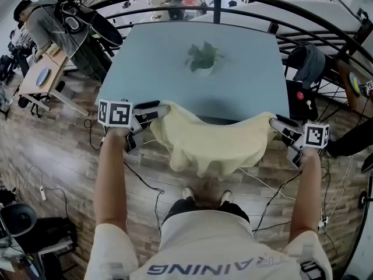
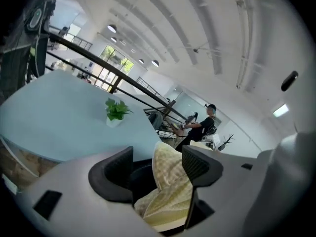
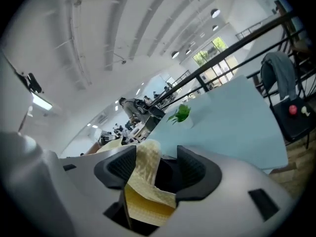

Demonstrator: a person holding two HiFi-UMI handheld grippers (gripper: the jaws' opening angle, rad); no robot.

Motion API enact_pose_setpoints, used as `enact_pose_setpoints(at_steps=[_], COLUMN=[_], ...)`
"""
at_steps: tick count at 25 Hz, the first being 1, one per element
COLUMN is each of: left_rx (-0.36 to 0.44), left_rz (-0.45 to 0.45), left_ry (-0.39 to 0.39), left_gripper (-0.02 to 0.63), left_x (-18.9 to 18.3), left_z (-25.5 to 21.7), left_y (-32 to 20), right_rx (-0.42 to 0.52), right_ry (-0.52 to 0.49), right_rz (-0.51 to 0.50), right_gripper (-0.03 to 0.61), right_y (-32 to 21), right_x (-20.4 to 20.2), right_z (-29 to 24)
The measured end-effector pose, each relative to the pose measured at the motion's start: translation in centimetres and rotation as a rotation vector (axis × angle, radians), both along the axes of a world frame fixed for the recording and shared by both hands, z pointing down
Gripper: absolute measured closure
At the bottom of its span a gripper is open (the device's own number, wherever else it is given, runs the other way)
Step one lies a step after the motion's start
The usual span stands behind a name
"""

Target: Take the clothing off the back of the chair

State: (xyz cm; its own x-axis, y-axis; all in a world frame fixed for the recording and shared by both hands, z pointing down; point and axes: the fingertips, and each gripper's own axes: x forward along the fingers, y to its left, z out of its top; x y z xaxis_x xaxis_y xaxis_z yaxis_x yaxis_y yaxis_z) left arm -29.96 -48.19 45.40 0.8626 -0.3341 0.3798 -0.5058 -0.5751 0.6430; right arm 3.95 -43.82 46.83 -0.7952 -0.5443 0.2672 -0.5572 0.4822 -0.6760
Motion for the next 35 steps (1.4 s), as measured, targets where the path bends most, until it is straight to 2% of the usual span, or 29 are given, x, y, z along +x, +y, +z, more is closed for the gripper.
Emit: enact_pose_setpoints(at_steps=[3, 5, 7, 9, 11, 13, 16, 21, 23, 28, 35], left_rx=[-0.063, -0.12, -0.156, -0.16, -0.106, -0.01, 0.111, 0.338, 0.412, 0.522, 0.634], left_rz=[0.048, 0.085, 0.123, 0.135, 0.132, 0.118, 0.049, -0.119, -0.185, -0.368, -0.568], left_ry=[0.093, 0.176, 0.238, 0.256, 0.216, 0.133, 0.014, -0.239, -0.316, -0.364, -0.386], left_gripper=[0.307, 0.31, 0.359, 0.409, 0.496, 0.543, 0.557, 0.559, 0.56, 0.561, 0.561], left_x=[0.5, 1.4, 2.2, 2.4, 2.0, 1.4, 1.0, 0.0, -0.1, -0.7, -0.8], left_z=[0.0, -0.3, -0.9, -1.4, -1.5, -1.5, -2.1, -3.6, -4.2, -6.2, -9.4], left_y=[0.1, 0.3, 0.7, 1.0, 1.0, 0.7, 0.9, 2.1, 2.5, 4.4, 10.0], right_rx=[-0.037, -0.036, -0.031, -0.03, -0.002, 0.047, 0.115, 0.21, 0.245, 0.353, 0.509], right_ry=[-0.131, -0.185, -0.202, -0.202, -0.178, -0.125, -0.029, 0.148, 0.214, 0.314, 0.345], right_rz=[-0.103, -0.147, -0.169, -0.17, -0.155, -0.121, -0.034, 0.103, 0.163, 0.288, 0.35], right_gripper=[0.31, 0.368, 0.414, 0.458, 0.525, 0.54, 0.543, 0.545, 0.545, 0.545, 0.545], right_y=[0.2, 0.6, 0.8, 0.8, 0.8, 0.9, 1.1, 2.0, 2.4, 2.6, 3.9], right_x=[-1.2, -1.5, -1.7, -1.7, -1.8, -1.7, -1.3, -0.8, -0.4, -0.1, 0.1], right_z=[-0.1, -0.4, -0.5, -0.5, -0.7, -1.0, -1.7, -2.8, -3.6, -5.7, -9.2])
